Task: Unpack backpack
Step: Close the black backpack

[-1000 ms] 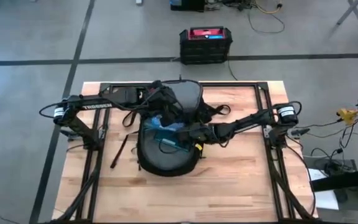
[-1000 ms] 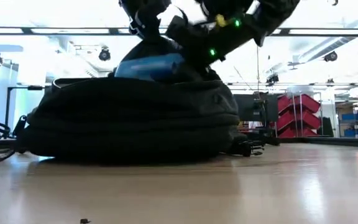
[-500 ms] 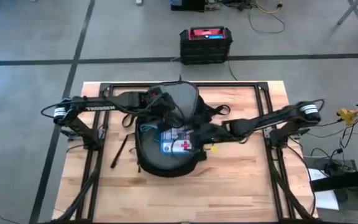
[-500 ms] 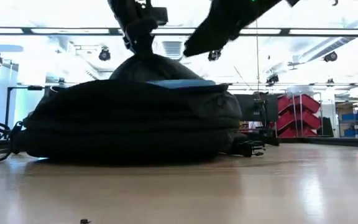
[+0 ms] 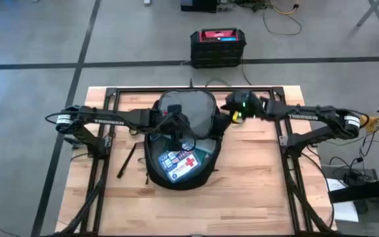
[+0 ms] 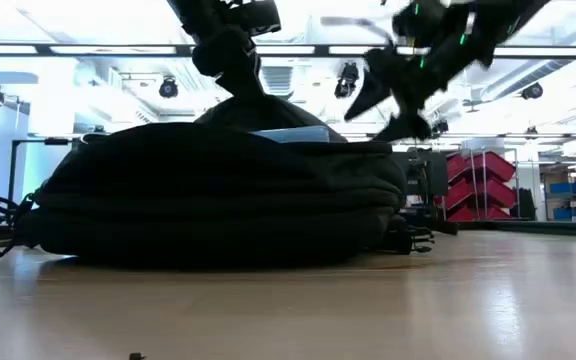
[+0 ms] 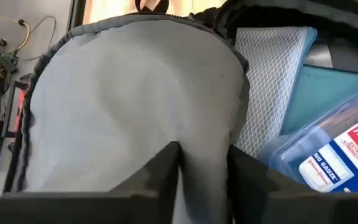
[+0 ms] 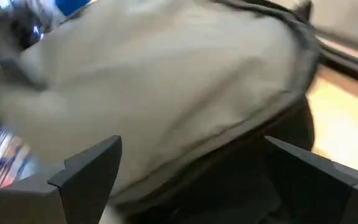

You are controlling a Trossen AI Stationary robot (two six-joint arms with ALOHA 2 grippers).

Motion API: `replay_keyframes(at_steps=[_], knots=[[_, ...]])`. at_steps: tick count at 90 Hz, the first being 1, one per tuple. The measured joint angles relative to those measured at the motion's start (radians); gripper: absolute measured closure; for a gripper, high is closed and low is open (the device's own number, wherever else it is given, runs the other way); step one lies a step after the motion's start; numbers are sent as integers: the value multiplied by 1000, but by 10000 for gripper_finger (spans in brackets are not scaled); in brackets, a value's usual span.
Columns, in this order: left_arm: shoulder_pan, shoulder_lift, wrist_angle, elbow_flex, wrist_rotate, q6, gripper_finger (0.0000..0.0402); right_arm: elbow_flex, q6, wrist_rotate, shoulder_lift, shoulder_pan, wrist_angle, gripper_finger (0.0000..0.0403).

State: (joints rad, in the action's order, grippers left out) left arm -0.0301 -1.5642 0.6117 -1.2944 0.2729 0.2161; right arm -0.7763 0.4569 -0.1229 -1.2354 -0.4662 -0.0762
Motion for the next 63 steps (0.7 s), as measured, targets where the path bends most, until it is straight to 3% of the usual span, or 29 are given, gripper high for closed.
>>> replay_keyframes(at_steps=[11, 22, 41, 50, 63], knots=[[11, 0, -1, -37, 0, 1, 231, 17, 75, -174, -85, -119, 120, 35], [28, 1, 19, -96, 1, 11, 193, 17, 161, -310, -202, -167, 248, 35], [83, 3, 159, -198, 4, -69, 165, -7, 242, -411, -369, -171, 431, 44], [137, 3, 223, -210, -15, -174, 167, -35, 239, -423, -399, -170, 476, 83], [252, 3, 243, -187, -70, -315, 183, -83, 170, -424, -393, -166, 478, 191]])
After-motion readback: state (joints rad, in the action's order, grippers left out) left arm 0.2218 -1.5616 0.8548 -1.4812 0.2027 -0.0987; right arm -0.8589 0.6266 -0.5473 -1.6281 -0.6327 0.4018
